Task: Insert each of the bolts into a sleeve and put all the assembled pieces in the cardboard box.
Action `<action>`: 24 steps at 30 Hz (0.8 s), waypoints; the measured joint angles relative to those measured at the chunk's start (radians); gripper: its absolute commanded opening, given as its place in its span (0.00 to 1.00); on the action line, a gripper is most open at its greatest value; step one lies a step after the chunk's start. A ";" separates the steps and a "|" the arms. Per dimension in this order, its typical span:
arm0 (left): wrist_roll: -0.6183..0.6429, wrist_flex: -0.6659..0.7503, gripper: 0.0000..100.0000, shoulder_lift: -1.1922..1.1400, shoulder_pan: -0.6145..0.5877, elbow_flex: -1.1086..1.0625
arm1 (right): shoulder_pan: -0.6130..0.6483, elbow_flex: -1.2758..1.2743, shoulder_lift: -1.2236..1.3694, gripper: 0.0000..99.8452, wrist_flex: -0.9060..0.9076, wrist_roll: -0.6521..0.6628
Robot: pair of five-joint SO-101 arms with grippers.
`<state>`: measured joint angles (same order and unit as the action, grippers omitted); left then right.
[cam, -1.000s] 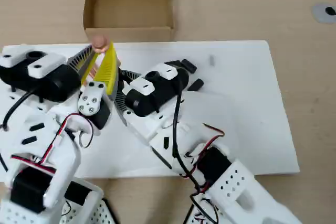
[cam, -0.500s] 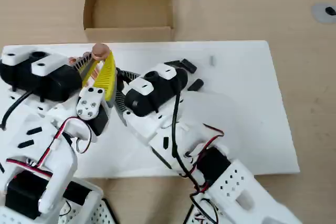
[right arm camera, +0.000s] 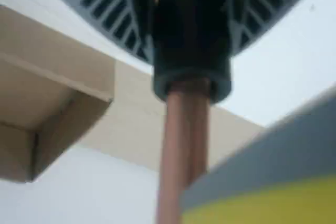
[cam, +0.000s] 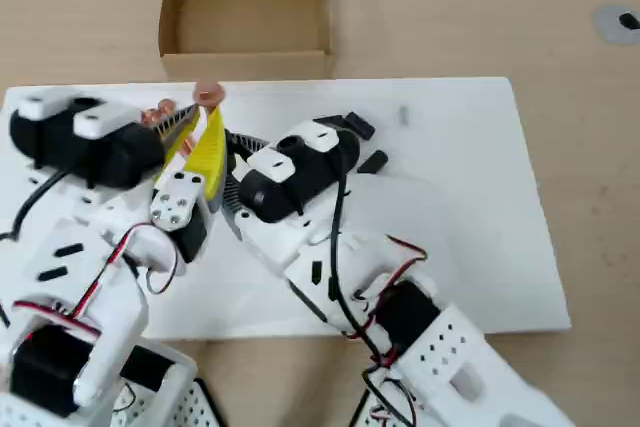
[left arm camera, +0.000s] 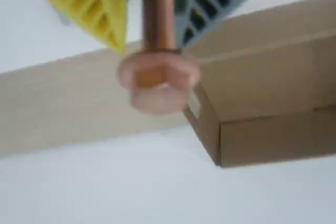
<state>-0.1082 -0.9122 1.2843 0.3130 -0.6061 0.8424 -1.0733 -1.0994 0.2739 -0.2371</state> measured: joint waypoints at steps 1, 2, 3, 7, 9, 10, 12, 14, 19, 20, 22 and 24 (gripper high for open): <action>0.000 0.000 0.08 0.000 0.000 0.000 | 0.000 0.000 0.000 0.01 0.000 0.000; 0.000 0.000 0.08 0.000 0.000 0.000 | 0.000 0.000 0.000 0.01 0.000 0.000; 0.000 0.000 0.08 0.000 0.000 0.000 | 0.000 0.000 0.000 0.01 0.000 0.000; 0.000 0.000 0.13 0.000 0.000 0.000 | 0.000 0.000 0.000 0.01 0.000 0.000; 0.000 0.000 0.16 0.000 0.000 0.000 | 0.000 0.000 0.000 0.01 0.000 0.000; 0.000 -0.009 0.17 0.000 -0.003 0.000 | 0.000 0.000 0.000 0.01 0.000 0.000; 0.000 -0.044 0.18 -0.002 -0.020 0.015 | 0.000 0.000 0.000 0.01 0.000 0.000; 0.002 -0.078 0.19 0.000 -0.038 0.041 | 0.003 0.000 0.000 0.01 0.000 0.000; 0.009 -0.138 0.20 -0.023 -0.114 0.124 | 0.000 -0.002 0.002 0.01 0.000 0.011; 0.011 -0.147 0.20 -0.038 -0.130 0.141 | 0.000 -0.002 -0.002 0.01 0.000 0.012; 0.003 -0.175 0.20 -0.063 -0.155 0.183 | 0.002 -0.002 0.002 0.01 0.000 0.017; 0.002 -0.206 0.20 -0.086 -0.164 0.239 | 0.002 -0.003 0.002 0.01 0.000 0.017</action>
<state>-0.1066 -1.1178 1.1983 0.1488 -0.3667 0.8439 -1.0764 -1.0978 0.2739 -0.2202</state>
